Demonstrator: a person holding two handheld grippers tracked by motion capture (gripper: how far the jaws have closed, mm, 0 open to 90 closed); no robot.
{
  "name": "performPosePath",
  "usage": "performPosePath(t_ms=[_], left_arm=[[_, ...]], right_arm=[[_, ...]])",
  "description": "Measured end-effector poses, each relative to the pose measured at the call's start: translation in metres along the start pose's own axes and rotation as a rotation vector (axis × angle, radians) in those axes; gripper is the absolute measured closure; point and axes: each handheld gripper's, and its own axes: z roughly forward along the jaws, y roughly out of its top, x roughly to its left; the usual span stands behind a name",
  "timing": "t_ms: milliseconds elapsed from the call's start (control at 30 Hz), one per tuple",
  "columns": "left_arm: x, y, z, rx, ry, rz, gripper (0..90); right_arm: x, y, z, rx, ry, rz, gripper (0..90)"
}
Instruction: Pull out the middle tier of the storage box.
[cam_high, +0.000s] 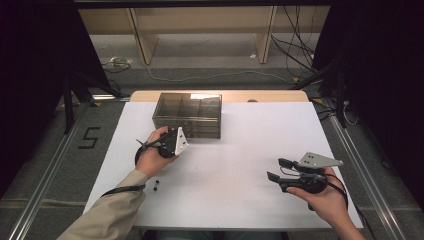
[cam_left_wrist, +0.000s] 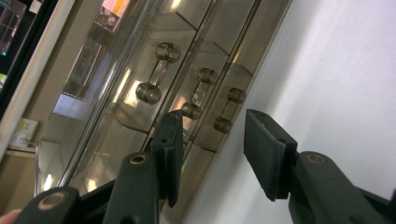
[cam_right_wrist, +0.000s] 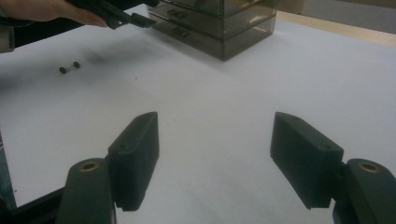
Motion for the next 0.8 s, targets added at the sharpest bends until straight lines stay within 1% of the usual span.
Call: performPosePath(t_ms=[67,133,167,267,300,333,400,433,467,533,600,700,767,800], left_arm=[[-0.001,-0.001,0.005,0.011,0.021,0.046,58.5],[-0.002,-0.001,0.009,0.014,0.026,0.049,59.1],[-0.002,-0.001,0.01,0.014,0.03,0.064,59.7],[-0.003,0.001,0.014,0.022,0.049,0.09,60.3],[-0.002,0.003,0.014,0.028,0.054,0.106,60.7],[-0.002,0.004,0.015,0.024,0.056,0.11,60.9],[-0.003,0.009,0.017,0.023,0.065,0.136,61.2],[-0.003,0.009,0.017,0.023,0.065,0.136,61.3],[-0.003,0.011,0.018,0.03,0.067,0.153,61.5],[-0.004,0.013,0.02,0.036,0.068,0.173,63.2],[-0.006,0.014,0.02,0.051,0.079,0.199,63.5],[-0.008,0.015,0.021,0.056,0.087,0.217,63.1],[-0.011,0.015,0.022,0.045,0.092,0.219,63.5],[-0.012,0.016,0.023,0.049,0.093,0.229,63.6]], right_arm=[[0.0,0.0,0.0,0.0,0.0,-0.001,33.3],[-0.001,0.0,0.0,-0.002,-0.001,-0.001,33.4],[-0.001,0.0,0.0,0.0,-0.003,0.0,33.4],[-0.001,-0.001,0.0,0.003,-0.004,0.002,33.5],[-0.001,-0.001,0.0,0.003,-0.005,0.002,33.5],[-0.001,-0.001,0.0,0.003,-0.005,0.003,33.5],[-0.001,0.0,0.0,0.001,-0.007,0.002,33.5],[-0.001,0.0,0.0,0.001,-0.007,0.002,33.5],[-0.001,-0.001,0.0,0.004,-0.006,0.002,33.6],[-0.001,-0.001,0.0,0.004,-0.006,0.002,33.6],[-0.001,0.0,0.0,0.004,-0.006,0.002,33.6],[-0.002,-0.001,0.0,0.005,-0.005,0.006,33.7],[-0.002,-0.001,0.0,0.006,-0.006,0.006,33.8],[-0.002,-0.001,0.0,0.005,-0.006,0.003,33.8]])
